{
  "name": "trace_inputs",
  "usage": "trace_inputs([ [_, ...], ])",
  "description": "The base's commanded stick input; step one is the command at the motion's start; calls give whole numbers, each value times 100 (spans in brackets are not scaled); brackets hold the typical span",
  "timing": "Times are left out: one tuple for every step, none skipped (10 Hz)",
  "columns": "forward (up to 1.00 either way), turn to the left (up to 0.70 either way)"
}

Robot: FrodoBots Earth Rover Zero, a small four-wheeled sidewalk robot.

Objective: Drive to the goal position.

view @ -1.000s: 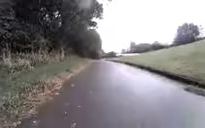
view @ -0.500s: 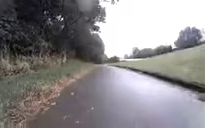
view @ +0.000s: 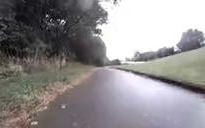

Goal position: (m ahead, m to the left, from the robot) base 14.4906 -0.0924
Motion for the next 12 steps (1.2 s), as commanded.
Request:
trace_inputs([
  [100,0],
  [100,0],
  [100,0],
  [100,0],
  [100,0],
  [100,0],
  [100,0],
  [100,0],
  [100,0],
  [100,0],
  [100,0],
  [100,0],
])
